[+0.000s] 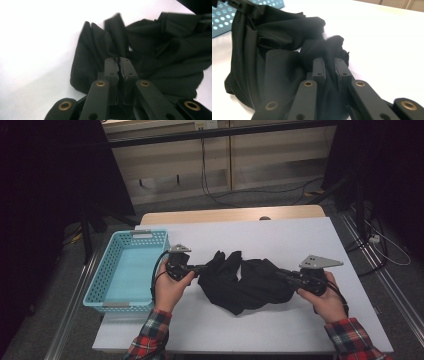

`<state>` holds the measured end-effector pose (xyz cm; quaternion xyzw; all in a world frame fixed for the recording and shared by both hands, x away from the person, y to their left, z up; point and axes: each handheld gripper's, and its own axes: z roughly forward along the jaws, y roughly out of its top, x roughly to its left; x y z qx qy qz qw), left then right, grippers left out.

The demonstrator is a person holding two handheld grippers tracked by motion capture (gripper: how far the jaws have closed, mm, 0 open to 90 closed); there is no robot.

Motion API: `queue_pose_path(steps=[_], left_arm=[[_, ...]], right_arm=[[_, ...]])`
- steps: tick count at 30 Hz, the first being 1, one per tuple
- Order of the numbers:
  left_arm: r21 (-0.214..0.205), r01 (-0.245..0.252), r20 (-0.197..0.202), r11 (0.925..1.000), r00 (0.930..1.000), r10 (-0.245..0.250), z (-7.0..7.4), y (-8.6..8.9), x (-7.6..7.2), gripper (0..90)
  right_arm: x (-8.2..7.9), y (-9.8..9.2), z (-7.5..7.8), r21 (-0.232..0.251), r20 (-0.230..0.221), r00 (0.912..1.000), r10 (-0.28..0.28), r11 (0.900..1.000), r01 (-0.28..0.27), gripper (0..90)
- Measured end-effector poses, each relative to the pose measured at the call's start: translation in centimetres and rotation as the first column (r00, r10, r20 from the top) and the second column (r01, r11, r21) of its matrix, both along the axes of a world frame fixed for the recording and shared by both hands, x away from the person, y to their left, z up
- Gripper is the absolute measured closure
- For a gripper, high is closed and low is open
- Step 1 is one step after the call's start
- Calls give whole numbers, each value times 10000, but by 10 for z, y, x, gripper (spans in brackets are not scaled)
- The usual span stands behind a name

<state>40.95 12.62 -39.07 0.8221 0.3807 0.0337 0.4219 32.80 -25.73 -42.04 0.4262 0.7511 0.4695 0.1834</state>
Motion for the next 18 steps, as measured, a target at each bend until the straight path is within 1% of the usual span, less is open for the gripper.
queue_pose_path(steps=[2,5,9,11,12,13,14,15,16,17,18], left_arm=[[-2,-3,-107,10000,9999,3,-1,0,0,860],[31,5,-135,10000,9999,-5,-1,2,-1,860],[101,49,-208,9999,9998,-47,-1,4,-3,861],[83,24,-247,10000,9997,-22,-1,4,-4,861],[104,40,-258,9999,9997,-37,-2,3,-4,861],[140,93,-248,9999,9997,-89,-2,3,-3,861],[115,70,-287,9999,9996,-67,-2,3,-4,861],[129,78,-271,9999,9996,-75,-3,2,-4,861],[134,120,-284,9998,9995,-116,-3,2,-4,861],[184,159,-285,9997,9995,-154,-3,1,-4,861],[181,147,-286,9997,9995,-142,-3,0,-5,860]], right_arm=[[-1,-4,-1,-86,-16,9999,-108,9999,108,815],[-3,-7,-3,-223,-131,9999,-102,9997,99,815],[-3,-5,-5,-515,-141,9999,-21,9987,13,812],[-3,-4,-5,-637,-97,10000,-14,9980,8,794],[-2,-3,-6,-751,-15,10000,-41,9972,40,754],[-2,-2,-5,-950,145,9999,60,9955,-46,701],[-2,0,-4,-1045,357,9992,159,9945,-121,661],[-2,1,-3,-983,387,9992,116,9951,-77,600],[-1,3,-2,-1011,409,9992,30,9949,11,581],[-1,5,-1,-1085,482,9988,93,9941,-41,580],[0,8,-1,-1083,491,9987,158,9941,-104,549]])
